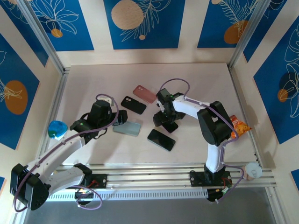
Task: Put the phone into the phone case
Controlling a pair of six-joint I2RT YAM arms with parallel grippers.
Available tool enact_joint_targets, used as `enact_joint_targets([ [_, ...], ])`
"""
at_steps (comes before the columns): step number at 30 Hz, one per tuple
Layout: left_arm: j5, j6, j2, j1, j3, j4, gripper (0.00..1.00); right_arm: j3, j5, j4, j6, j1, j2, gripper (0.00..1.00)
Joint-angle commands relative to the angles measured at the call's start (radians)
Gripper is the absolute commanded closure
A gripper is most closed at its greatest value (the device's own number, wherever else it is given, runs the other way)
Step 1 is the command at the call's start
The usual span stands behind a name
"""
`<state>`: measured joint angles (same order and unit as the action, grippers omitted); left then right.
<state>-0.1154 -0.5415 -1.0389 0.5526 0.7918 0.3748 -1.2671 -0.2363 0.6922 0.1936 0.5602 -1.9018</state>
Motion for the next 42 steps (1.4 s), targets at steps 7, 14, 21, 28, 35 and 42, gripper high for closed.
enact_joint_targets([
  [7,-0.020,0.001,0.020,0.009,-0.015,-0.006,0.16,0.044,-0.110,-0.049,-0.144,0.049,0.062,0.05],
  [14,-0.012,0.001,0.027,0.009,-0.019,-0.007,0.16,0.035,-0.097,-0.080,-0.174,0.044,0.053,0.11],
  [21,0.004,0.033,0.030,0.009,-0.019,-0.004,0.16,0.045,-0.066,-0.078,-0.190,0.036,0.040,0.14],
  [28,0.000,0.049,0.028,0.009,-0.017,0.010,0.15,0.055,-0.046,-0.066,-0.205,0.020,0.037,0.09],
  [35,-0.001,0.056,0.023,0.008,-0.008,0.021,0.15,0.056,-0.023,-0.052,-0.203,0.018,0.024,0.09],
  [42,0.009,0.064,0.012,0.008,-0.003,0.017,0.15,0.059,-0.030,-0.053,-0.202,0.024,0.007,0.16],
])
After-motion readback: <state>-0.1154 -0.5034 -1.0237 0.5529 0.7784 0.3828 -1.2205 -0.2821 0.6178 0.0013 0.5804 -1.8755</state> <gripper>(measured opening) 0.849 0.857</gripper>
